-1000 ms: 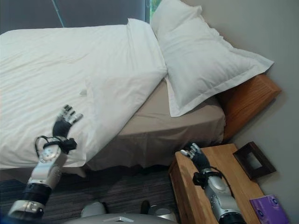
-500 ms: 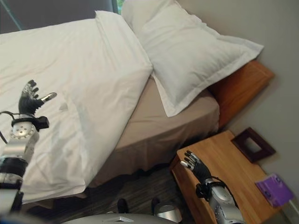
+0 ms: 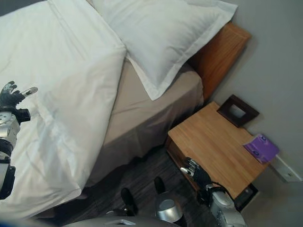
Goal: Making the bed.
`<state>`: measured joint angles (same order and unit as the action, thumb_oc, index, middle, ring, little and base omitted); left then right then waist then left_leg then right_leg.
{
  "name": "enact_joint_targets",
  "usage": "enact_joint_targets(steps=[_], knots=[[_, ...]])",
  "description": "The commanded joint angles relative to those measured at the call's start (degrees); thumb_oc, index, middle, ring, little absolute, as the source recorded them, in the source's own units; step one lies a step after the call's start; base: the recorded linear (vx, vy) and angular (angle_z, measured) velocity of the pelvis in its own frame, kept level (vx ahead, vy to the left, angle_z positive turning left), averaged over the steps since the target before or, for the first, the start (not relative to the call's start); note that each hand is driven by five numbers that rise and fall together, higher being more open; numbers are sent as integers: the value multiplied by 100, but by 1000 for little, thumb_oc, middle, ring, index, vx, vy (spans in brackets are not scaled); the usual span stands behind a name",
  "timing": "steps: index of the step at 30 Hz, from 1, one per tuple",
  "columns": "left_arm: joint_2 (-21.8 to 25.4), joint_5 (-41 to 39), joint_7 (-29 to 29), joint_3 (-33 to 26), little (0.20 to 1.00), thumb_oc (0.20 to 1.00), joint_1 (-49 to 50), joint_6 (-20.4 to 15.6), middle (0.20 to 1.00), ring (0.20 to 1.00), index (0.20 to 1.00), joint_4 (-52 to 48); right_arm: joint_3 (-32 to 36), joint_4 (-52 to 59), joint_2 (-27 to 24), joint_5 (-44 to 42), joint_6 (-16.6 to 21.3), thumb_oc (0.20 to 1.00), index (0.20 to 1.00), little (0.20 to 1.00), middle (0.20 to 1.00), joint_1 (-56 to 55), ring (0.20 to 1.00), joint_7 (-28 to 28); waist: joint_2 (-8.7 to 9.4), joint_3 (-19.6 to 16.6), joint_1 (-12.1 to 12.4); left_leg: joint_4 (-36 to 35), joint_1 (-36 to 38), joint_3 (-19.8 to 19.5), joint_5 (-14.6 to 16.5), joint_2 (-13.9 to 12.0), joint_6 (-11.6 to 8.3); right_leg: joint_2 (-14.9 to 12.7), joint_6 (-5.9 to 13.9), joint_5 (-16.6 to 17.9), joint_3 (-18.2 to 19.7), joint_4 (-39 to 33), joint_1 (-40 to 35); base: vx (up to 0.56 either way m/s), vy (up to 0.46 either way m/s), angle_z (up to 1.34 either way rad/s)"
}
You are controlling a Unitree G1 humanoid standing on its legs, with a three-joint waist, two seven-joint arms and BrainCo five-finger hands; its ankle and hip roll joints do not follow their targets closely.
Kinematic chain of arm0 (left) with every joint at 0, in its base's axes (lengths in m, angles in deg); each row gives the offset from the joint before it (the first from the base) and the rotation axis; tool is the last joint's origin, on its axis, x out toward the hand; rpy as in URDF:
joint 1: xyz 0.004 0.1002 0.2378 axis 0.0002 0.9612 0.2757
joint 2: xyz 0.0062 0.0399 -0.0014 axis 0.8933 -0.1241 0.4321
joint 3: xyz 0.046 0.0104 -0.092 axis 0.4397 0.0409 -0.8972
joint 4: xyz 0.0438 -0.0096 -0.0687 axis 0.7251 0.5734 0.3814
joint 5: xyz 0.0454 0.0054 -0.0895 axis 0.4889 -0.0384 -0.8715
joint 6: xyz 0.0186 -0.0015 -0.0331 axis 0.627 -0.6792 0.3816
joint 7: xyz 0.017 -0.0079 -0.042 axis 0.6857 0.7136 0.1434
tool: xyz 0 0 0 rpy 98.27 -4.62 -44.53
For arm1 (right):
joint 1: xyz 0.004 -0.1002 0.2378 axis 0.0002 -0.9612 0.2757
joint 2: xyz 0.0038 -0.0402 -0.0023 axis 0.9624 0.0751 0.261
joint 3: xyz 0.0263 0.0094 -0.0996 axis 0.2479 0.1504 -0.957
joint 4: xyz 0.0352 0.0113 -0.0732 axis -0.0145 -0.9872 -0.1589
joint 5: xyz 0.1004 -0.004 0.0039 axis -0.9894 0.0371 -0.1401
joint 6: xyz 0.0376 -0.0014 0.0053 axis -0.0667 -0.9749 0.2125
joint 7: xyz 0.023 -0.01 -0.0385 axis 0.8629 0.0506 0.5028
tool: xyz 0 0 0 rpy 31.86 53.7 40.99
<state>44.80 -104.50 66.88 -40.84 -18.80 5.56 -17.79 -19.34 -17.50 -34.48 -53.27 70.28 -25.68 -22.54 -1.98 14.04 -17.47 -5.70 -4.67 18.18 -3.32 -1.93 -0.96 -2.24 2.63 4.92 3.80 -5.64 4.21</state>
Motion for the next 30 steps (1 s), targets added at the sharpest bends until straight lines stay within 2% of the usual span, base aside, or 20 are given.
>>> enact_joint_targets(steps=[1, 4, 8, 11, 13, 16, 17, 18, 20, 22, 23, 25, 26, 29, 30], knots=[[466, 63, 12, 227, 1000, 1000, -719, -59, 1000, 1000, 1000, 163, -26, 9, -45, -246, 95, 1000, 1000, 1000, 1000, 348, 1000, -74, 109, 22, 39, 70, 276, 89, -247, -349, -396, -187, 447, 258, 158, 64, 333, -67, -8, -9], [621, -282, -84, 198, 1000, 1000, -1123, -36, 1000, 1000, 1000, 342, -56, -35, -71, -260, 68, 1000, 1000, 1000, 1000, 475, 1000, -198, 125, 242, -96, 70, -184, 145, -321, -350, -433, -165, 454, 407, 274, 64, 846, -49, -8, -3], [756, -409, -179, 40, 1000, 1000, -1185, 13, 1000, 1000, 1000, 583, -19, 51, -35, -374, 53, 1000, 1000, 1000, 1000, 446, 1000, -248, 142, 339, -134, 70, -357, 214, -332, -373, -460, -133, 466, 449, 354, 64, 1076, 21, -5, -17], [857, -488, -348, -79, 1000, 1000, -1357, 70, 1000, 1000, 1000, 767, -80, 71, -42, -432, 94, 1000, 1000, 1000, 1000, 459, 1000, -314, 208, 552, -171, 70, -596, 307, -368, -421, -495, -94, 451, 540, 447, 64, 1403, -7, -18, -13], [870, -530, -373, -138, 1000, 1000, -1352, 107, 1000, 1000, 1000, 855, -67, 51, -19, -453, 104, 1000, 1000, 1000, 1000, 474, 1000, -359, 224, 573, -177, 70, -663, 332, -374, -432, -506, -79, 453, 560, 471, 64, 1485, -7, -31, -18], [622, -796, -453, -539, 1000, 1000, -1073, 298, 1000, 1000, 1000, 1154, -124, 32, 114, -523, 52, 1000, 1000, 1000, 1000, 537, 1000, -556, 277, 725, -200, 70, -820, 383, -407, -459, -545, -19, 453, 593, 494, 64, 1661, 21, -53, -15], [483, -805, -383, -594, 438, 438, -941, 333, 438, 438, 438, 1189, -135, 28, 143, -525, 29, 1000, 1000, 1000, 1000, 539, 1000, -571, 286, 752, -199, 70, -825, 381, -402, -461, -546, -12, 447, 586, 496, 64, 1666, 23, -21, -21], [478, -803, -385, -611, 200, 200, -920, 334, 200, 200, 200, 1179, -138, 30, 135, -525, 28, 1000, 1000, 1000, 1000, 535, 1000, -571, 280, 748, -202, 70, -824, 383, -401, -462, -546, -11, 447, 586, 497, 64, 1666, 25, -11, -14], [157, -611, -203, -592, 200, 200, -648, 446, 200, 200, 200, 1257, -184, 26, 91, -497, -30, 1000, 1000, 1000, 1000, 543, 1000, -529, 273, 790, -214, 70, -770, 412, -372, -463, -548, 8, 424, 567, 518, 64, 1639, 35, -7, -4], [89, -498, -196, -541, 200, 200, -643, 470, 200, 200, 200, 1246, -211, 39, 67, -484, -37, 1000, 1000, 1000, 1000, 547, 1000, -493, 256, 793, -223, 70, -735, 426, -356, -459, -549, 15, 419, 557, 534, 64, 1616, 44, 5, -4], [-11, 34, -283, -176, 200, 200, -899, 480, 200, 200, 200, 1156, -284, 36, -32, -440, -48, 1000, 1000, 1000, 1000, 623, 1000, -450, 212, 776, -287, 70, -665, 458, -330, -463, -556, 19, 420, 549, 571, 64, 1576, 54, 22, -2], [-61, 78, -351, -45, 200, 200, -1067, 448, 200, 200, 200, 1094, -285, 24, -27, -446, -27, 1000, 1000, 1000, 1000, 654, 1000, -444, 200, 784, -298, 70, -632, 476, -318, -461, -558, 19, 424, 546, 590, 64, 1558, 19, 11, 0], [-377, 210, -396, 448, 200, 200, -1508, 327, 200, 200, 200, 709, -317, -23, -41, -467, 21, 1000, 1000, 1000, 1000, 725, 1000, -444, 142, 766, -354, 70, -591, 480, -307, -451, -563, 5, 427, 535, 586, 64, 1520, 0, 0, 0], [-791, 207, -281, 973, 200, 200, -1843, 85, 200, 200, 200, 15, -369, -81, -71, -429, 79, 1000, 1000, 1000, 1000, 775, 1000, -416, 26, 733, -389, 70, -559, 426, -304, -426, -560, -28, 432, 500, 530, 64, 1442, 11, -20, 6], [-1217, 280, -324, 1516, 200, 200, -2152, -67, 200, 200, 200, -639, -398, -119, -96, -380, 140, 1000, 1000, 1000, 1000, 835, 1000, -428, -77, 713, -392, 70, -539, 349, -303, -387, -543, -69, 436, 477, 465, 64, 1375, 17, -36, 4]])
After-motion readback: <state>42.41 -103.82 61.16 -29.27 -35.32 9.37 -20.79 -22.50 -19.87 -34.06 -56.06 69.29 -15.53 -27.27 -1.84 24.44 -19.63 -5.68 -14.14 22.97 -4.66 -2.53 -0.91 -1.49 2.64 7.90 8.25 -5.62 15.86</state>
